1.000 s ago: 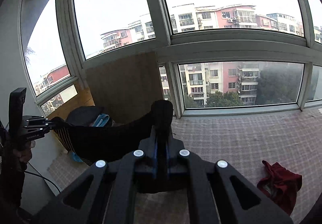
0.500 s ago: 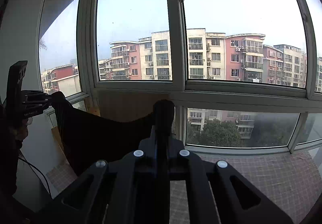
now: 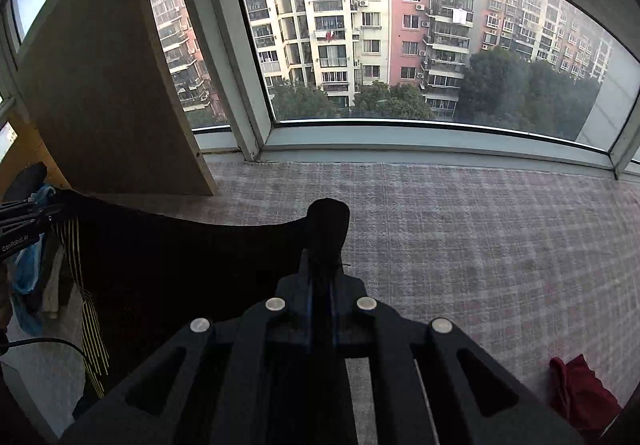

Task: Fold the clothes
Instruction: 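Lower the black jacket flat onto the blanket and open both grippers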

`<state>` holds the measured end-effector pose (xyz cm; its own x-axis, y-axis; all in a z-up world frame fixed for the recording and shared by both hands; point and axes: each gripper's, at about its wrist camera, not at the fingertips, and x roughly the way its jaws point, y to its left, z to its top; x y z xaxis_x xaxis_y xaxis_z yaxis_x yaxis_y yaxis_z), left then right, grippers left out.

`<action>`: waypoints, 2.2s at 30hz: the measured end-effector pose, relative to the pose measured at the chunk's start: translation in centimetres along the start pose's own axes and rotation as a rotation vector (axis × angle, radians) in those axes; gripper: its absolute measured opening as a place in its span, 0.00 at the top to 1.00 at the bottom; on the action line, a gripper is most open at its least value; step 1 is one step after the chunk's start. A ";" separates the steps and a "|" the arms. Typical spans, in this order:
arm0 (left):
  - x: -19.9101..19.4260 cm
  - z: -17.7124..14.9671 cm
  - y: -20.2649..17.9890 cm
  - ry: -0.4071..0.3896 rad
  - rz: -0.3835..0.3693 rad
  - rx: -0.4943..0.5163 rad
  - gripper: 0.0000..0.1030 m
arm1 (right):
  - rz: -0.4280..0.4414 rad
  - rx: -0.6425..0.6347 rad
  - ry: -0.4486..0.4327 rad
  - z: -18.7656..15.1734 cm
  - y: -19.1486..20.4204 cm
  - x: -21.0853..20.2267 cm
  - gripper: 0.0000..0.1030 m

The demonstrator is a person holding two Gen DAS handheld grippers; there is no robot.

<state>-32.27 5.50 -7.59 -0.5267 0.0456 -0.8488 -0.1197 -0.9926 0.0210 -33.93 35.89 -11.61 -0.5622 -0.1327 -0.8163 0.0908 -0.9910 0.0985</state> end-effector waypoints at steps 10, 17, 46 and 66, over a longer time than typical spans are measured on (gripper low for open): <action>11.6 0.5 0.6 0.196 -0.022 -0.003 0.74 | 0.086 0.183 0.121 0.4 -5.8 5.4 0.75; 8.3 1.4 4.3 0.172 -0.038 0.007 0.75 | 0.090 0.218 0.074 -0.8 -6.9 0.8 0.75; -1.1 -33.7 3.9 0.373 -0.281 0.017 0.75 | 0.324 0.106 0.467 -27.6 23.9 -2.9 0.76; -5.9 -32.3 10.3 0.384 -0.203 0.018 0.84 | 0.292 0.250 0.471 -28.8 14.9 -7.7 0.86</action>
<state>-3.23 -8.64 -19.46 -0.1403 0.1911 -0.9715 -0.2052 -0.9655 -0.1603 -4.58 22.73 -20.21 -0.1137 -0.4335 -0.8939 -0.0418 -0.8969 0.4403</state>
